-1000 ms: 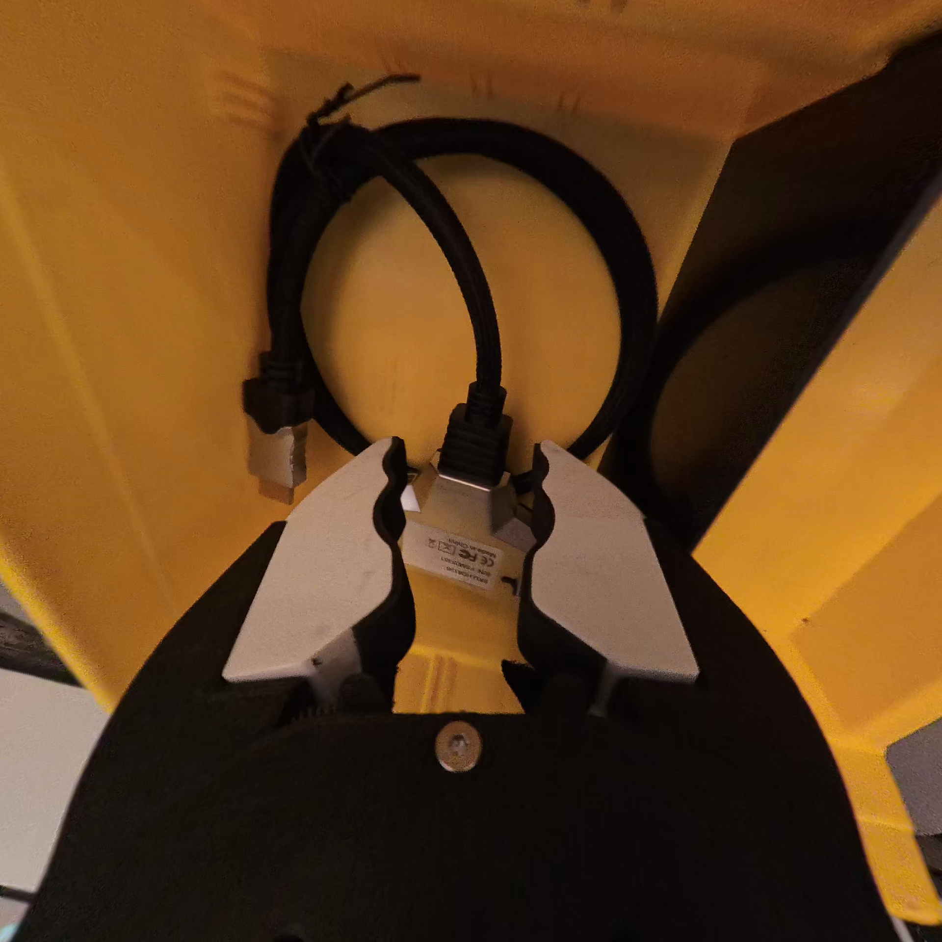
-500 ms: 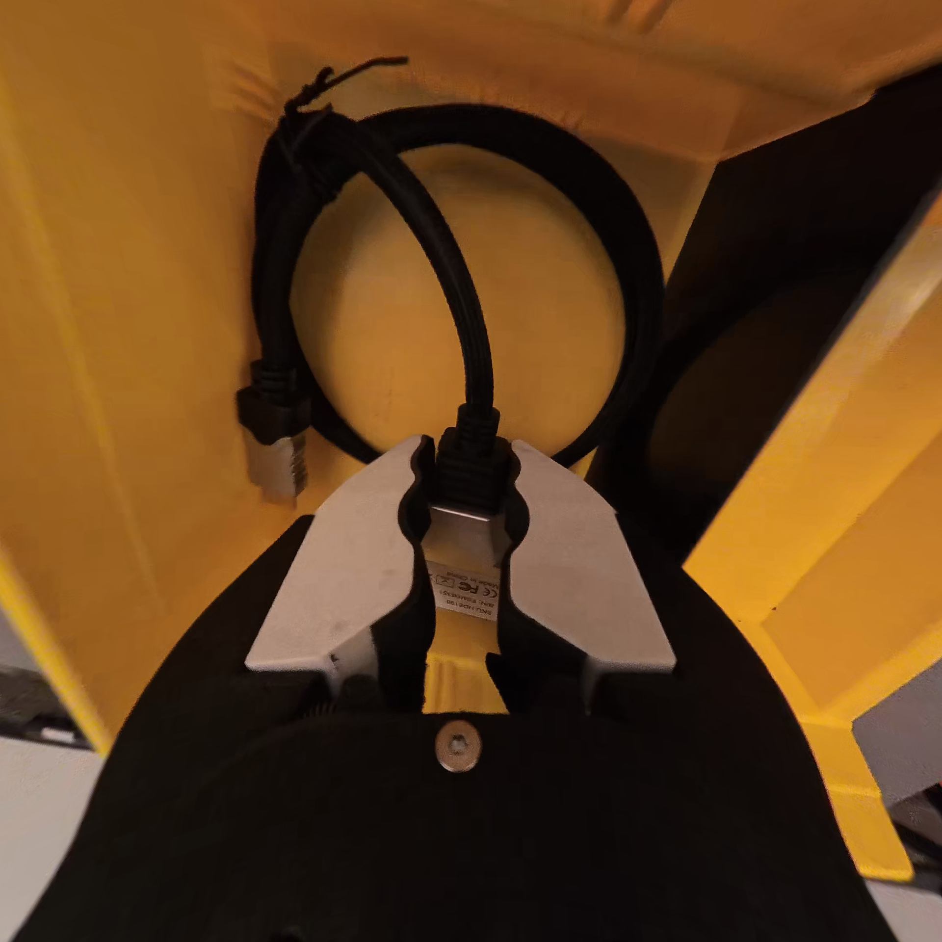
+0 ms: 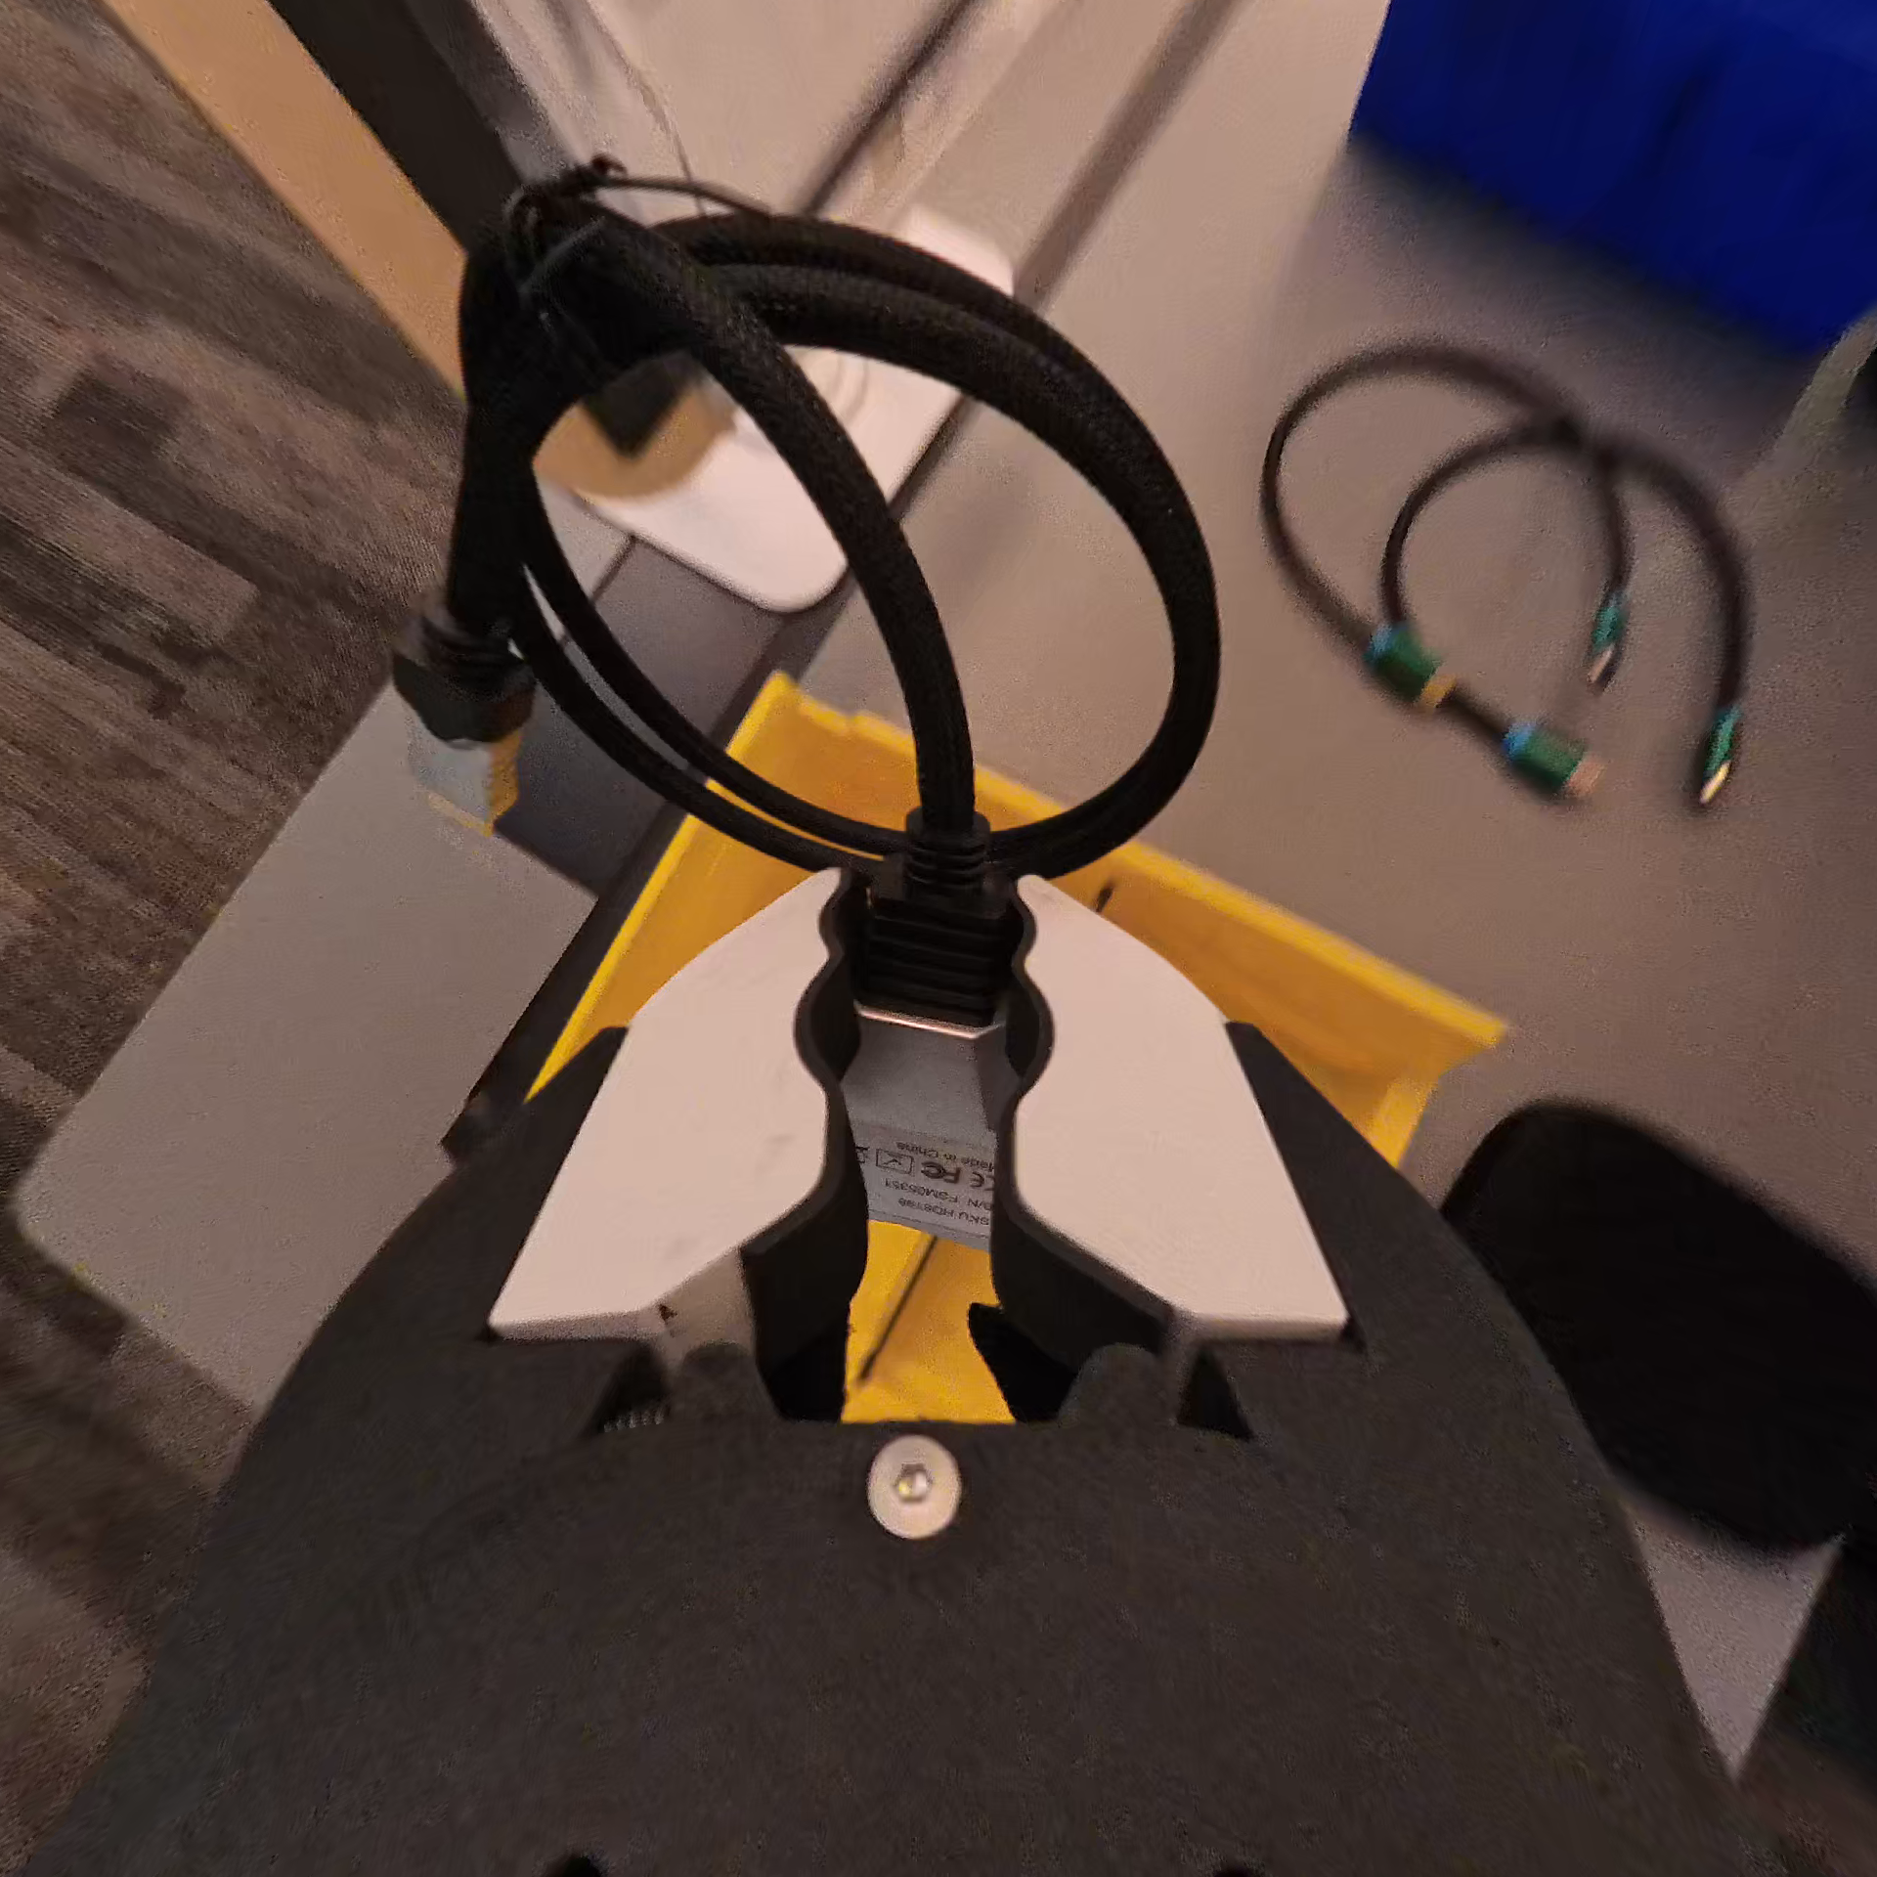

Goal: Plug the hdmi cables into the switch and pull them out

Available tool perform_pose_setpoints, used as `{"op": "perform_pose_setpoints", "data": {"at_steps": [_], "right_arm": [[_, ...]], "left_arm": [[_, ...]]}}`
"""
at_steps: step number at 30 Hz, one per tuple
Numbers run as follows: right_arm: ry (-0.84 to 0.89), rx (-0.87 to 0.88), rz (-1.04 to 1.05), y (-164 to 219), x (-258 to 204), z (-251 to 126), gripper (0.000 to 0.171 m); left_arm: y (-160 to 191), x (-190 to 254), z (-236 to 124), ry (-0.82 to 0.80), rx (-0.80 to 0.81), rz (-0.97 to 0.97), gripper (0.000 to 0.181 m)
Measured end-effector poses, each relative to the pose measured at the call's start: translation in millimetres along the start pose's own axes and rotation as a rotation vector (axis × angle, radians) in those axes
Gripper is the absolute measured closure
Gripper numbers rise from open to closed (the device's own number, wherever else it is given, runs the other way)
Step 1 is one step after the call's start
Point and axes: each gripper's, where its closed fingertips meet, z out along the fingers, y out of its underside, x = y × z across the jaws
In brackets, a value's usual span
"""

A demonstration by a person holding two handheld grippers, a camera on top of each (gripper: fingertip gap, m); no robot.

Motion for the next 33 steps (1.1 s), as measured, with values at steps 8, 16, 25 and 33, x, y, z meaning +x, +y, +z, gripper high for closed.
{"op": "perform_pose_setpoints", "data": {"at_steps": [8,16,25,33], "right_arm": [[-0.079,0.130,-0.036,-37.5,-31.7,-0.6,0.135],[-0.144,0.183,-0.031,-49.1,-45.1,-20.0,0.135],[-0.460,0.066,-0.097,-14.0,-96.9,-17.6,0.135],[-0.537,-0.046,-0.174,-2.0,-130.3,8.5,0.135]], "left_arm": [[-73.5,107.5,39.9,0.099,0.228,-0.294,0.157],[-35.1,158.8,166.5,0.005,-0.102,-0.387,0.157],[8.2,133.0,226.0,-0.215,-0.297,-0.550,0.157],[19.3,122.1,255.0,-0.187,-0.325,-0.720,0.157]]}}
